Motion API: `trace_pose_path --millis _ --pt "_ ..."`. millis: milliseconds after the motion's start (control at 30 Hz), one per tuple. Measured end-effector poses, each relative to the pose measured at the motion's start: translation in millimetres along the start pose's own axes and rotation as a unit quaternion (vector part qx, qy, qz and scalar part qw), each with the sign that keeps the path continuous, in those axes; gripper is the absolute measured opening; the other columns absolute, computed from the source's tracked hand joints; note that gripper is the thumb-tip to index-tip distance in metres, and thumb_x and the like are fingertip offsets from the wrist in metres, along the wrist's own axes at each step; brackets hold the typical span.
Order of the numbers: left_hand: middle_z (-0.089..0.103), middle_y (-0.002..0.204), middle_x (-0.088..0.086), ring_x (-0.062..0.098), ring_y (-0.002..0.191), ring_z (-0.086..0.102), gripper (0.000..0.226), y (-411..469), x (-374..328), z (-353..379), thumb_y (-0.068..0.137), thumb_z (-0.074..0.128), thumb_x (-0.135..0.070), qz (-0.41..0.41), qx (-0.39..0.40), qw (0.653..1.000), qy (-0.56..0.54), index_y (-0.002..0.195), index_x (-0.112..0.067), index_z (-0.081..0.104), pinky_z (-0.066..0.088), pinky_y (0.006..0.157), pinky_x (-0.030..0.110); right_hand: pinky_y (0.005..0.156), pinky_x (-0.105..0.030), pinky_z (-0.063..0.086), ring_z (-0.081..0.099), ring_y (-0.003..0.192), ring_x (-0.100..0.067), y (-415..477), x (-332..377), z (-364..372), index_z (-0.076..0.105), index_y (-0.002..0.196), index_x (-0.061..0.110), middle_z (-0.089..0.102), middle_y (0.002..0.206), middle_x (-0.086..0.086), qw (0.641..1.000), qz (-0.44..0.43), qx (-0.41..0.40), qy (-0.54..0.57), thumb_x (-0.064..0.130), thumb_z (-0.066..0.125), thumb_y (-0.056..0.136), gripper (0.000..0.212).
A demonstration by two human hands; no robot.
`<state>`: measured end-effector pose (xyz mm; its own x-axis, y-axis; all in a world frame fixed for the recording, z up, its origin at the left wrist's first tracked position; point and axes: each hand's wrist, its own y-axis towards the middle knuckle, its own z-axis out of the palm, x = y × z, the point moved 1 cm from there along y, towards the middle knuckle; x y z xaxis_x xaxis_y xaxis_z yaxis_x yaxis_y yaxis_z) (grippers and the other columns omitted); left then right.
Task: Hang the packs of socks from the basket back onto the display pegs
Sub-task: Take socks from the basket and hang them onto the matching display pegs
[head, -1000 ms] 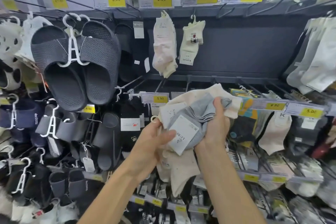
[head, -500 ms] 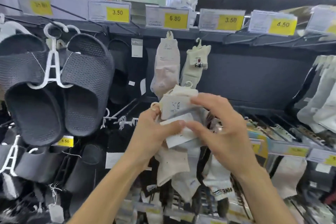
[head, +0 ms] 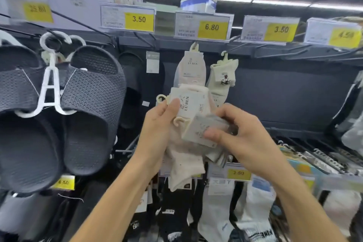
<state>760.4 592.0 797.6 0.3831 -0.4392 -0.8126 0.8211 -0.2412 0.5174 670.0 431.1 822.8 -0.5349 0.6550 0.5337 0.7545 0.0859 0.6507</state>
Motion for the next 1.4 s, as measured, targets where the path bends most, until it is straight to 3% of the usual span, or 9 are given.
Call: trace_pose_path --millis 133,200,433,600,733,867,967,1067,1400 --pt "0.078 0.101 0.007 0.026 0.094 0.074 0.030 14 0 -12 0.095 0.055 -0.043 0.026 0.017 0.997 0.075 0.095 -0.022 0.077 0.059 0.079 0.039 0.067 -0.015 0.054 0.067 0.079 0.000 18 -3 -13 0.065 0.092 0.034 0.072 0.092 0.009 0.995 -0.029 -0.041 0.083 0.016 0.074 0.085 0.022" --pt "0.078 0.103 0.007 0.025 0.097 0.074 0.035 18 -1 -13 0.098 0.049 -0.043 0.045 0.063 0.993 0.094 0.101 -0.022 0.077 0.060 0.081 0.033 0.074 -0.017 0.055 0.068 0.088 0.000 30 -8 -7 0.066 0.100 0.039 0.072 0.098 0.016 0.996 -0.024 -0.044 0.071 0.017 0.074 0.085 0.028" --pt "0.076 0.085 0.000 0.011 0.074 0.069 0.054 36 -9 -13 0.097 0.038 -0.057 0.108 0.092 0.967 0.211 0.090 -0.019 0.075 0.053 0.069 0.029 0.086 -0.021 0.049 0.057 0.098 -0.003 52 -23 12 0.062 0.130 0.032 0.058 0.103 0.010 0.998 -0.023 -0.063 -0.008 0.022 0.075 0.085 0.048" --pt "0.077 0.100 0.005 0.023 0.092 0.073 0.047 45 -8 -14 0.099 0.039 -0.053 0.138 0.086 0.963 0.213 0.103 -0.023 0.075 0.057 0.079 0.040 0.075 -0.006 0.043 0.057 0.091 0.007 62 -23 17 0.061 0.103 0.034 0.064 0.099 0.018 0.998 -0.032 -0.027 -0.050 0.019 0.078 0.080 0.032" --pt "0.073 0.090 -0.006 0.007 0.081 0.065 0.037 51 -4 -30 0.101 0.042 -0.044 0.161 -0.026 0.959 0.232 0.083 -0.031 0.071 0.048 0.070 0.025 0.069 -0.016 0.054 0.066 0.087 0.003 78 -38 9 0.057 0.099 0.032 0.071 0.097 0.012 0.992 0.031 -0.097 0.077 0.013 0.075 0.084 0.030" --pt "0.067 0.106 -0.023 -0.005 0.098 0.062 0.027 51 5 -43 0.102 0.050 -0.018 0.160 -0.025 0.950 0.266 0.104 -0.040 0.065 0.046 0.078 0.008 0.071 -0.016 0.056 0.067 0.092 -0.003 111 -52 -2 0.054 0.129 0.021 0.069 0.109 0.006 0.971 0.051 -0.192 0.135 0.011 0.067 0.092 0.041" --pt "0.063 0.129 -0.018 0.006 0.121 0.060 0.043 49 10 -42 0.100 0.053 -0.007 0.157 -0.003 0.966 0.204 0.130 -0.038 0.056 0.051 0.101 0.031 0.082 -0.020 0.058 0.067 0.099 0.001 139 -51 0 0.046 0.143 0.025 0.066 0.121 0.009 0.967 0.040 -0.196 0.155 0.011 0.060 0.096 0.051" --pt "0.056 0.144 -0.012 0.017 0.130 0.056 0.058 48 11 -40 0.098 0.057 -0.011 0.139 0.005 0.977 0.162 0.142 -0.045 0.042 0.047 0.106 0.051 0.096 -0.030 0.054 0.060 0.115 -0.009 163 -48 4 0.036 0.150 0.024 0.055 0.138 0.004 0.974 0.031 -0.188 0.124 0.013 0.059 0.097 0.059" --pt "0.070 0.120 -0.012 0.008 0.113 0.065 0.039 50 13 -37 0.091 0.058 -0.018 0.126 -0.005 0.976 0.179 0.125 -0.039 0.057 0.054 0.098 0.040 0.106 -0.031 0.046 0.050 0.120 -0.006 183 -69 10 0.015 0.157 0.017 0.046 0.141 0.009 0.991 0.003 -0.128 0.031 0.011 0.055 0.099 0.071"
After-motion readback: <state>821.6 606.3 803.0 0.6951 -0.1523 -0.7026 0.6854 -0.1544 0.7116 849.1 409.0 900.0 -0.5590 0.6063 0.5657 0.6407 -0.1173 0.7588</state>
